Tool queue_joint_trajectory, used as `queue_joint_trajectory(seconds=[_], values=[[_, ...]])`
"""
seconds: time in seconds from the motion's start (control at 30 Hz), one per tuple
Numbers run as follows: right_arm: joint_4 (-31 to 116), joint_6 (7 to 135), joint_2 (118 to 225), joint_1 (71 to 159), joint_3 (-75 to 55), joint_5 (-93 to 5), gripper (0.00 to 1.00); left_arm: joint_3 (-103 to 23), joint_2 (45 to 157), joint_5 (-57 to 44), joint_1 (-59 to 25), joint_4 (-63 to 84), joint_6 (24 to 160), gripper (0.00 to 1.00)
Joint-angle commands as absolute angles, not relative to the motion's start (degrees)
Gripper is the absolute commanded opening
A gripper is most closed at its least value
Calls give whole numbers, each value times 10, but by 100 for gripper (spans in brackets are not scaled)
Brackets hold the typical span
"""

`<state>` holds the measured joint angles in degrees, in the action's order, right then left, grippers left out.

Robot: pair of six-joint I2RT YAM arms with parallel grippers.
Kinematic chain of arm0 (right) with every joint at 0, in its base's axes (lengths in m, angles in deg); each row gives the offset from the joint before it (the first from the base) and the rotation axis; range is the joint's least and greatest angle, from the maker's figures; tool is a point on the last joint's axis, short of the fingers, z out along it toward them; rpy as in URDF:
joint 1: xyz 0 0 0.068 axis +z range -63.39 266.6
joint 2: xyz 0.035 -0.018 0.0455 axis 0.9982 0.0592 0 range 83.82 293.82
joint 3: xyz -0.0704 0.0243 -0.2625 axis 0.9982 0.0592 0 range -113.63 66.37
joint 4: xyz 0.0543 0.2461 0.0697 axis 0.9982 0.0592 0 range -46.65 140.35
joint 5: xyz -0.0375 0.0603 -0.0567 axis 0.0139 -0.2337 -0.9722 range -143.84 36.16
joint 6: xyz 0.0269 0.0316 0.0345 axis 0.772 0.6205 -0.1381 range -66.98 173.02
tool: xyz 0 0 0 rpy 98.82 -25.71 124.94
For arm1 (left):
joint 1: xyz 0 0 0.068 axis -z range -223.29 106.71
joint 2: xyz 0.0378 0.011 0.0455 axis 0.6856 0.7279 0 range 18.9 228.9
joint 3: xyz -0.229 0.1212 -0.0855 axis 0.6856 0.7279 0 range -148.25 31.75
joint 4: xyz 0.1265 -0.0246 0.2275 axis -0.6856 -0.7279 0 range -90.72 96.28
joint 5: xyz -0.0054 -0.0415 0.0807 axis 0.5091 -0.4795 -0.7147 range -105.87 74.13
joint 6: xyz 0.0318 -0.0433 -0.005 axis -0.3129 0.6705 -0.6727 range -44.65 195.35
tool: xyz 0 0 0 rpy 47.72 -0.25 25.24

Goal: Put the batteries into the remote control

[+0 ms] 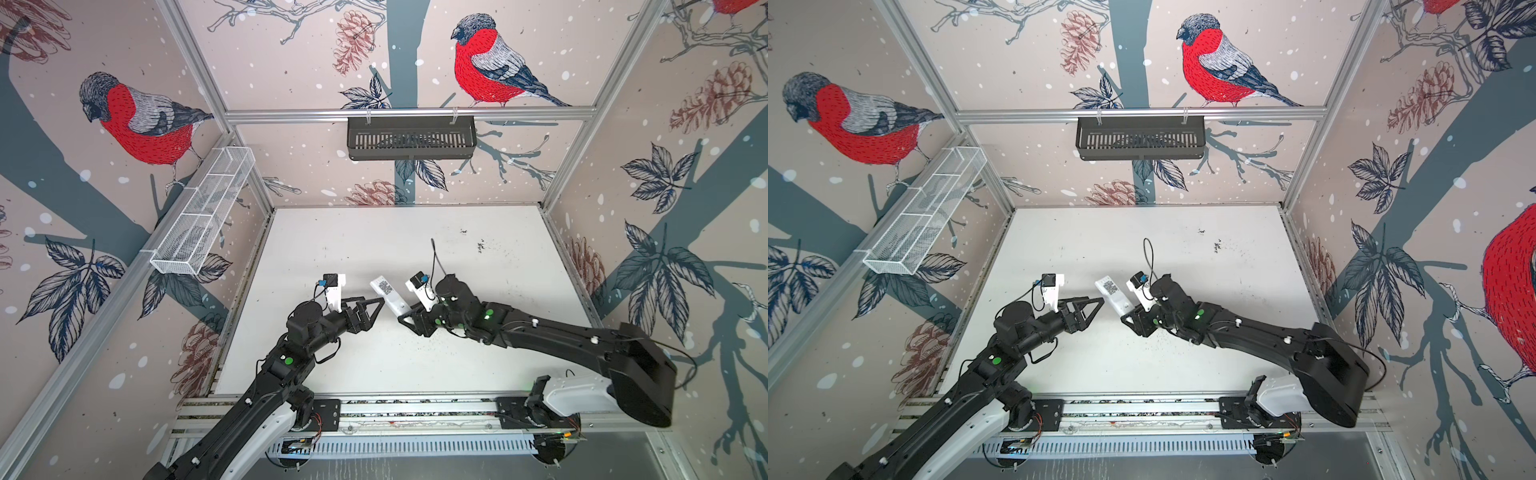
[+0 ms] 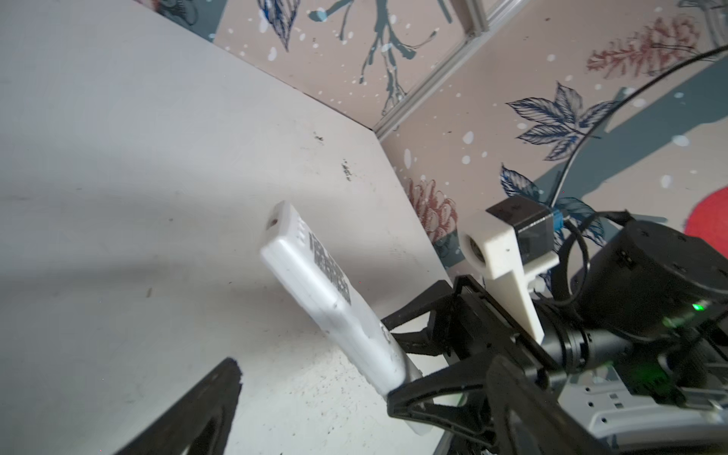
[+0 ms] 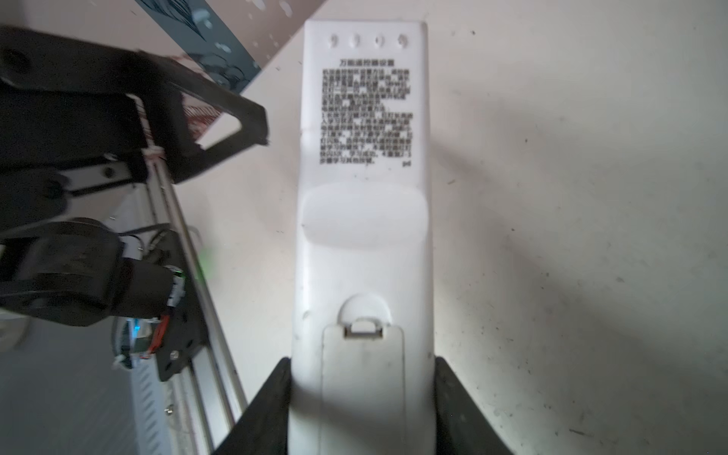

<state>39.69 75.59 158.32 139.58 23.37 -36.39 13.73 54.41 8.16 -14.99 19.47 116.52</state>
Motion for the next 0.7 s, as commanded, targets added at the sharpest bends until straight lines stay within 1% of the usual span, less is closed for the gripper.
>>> queue_joint_trajectory(seconds=[0.0,0.1,0.17,0.3,0.5,0.53,0.67], values=[[342,775,1522,1372,247,-238,39,133,573,160,-133,347,1164,97],[324,792,1474,1362,257,-180,39,117,608,175,-95,402,1153,97],[314,800,1450,1360,260,-149,38,114,626,190,-74,465,1163,97],[294,815,1412,1361,265,-104,37,105,661,217,-67,553,1189,97],[272,829,1387,1363,276,-73,36,92,700,279,-57,676,1225,97],[270,829,1387,1363,277,-70,36,87,705,281,-54,676,1223,97],[275,827,1392,1360,278,-83,36,75,721,286,-50,682,1219,88]])
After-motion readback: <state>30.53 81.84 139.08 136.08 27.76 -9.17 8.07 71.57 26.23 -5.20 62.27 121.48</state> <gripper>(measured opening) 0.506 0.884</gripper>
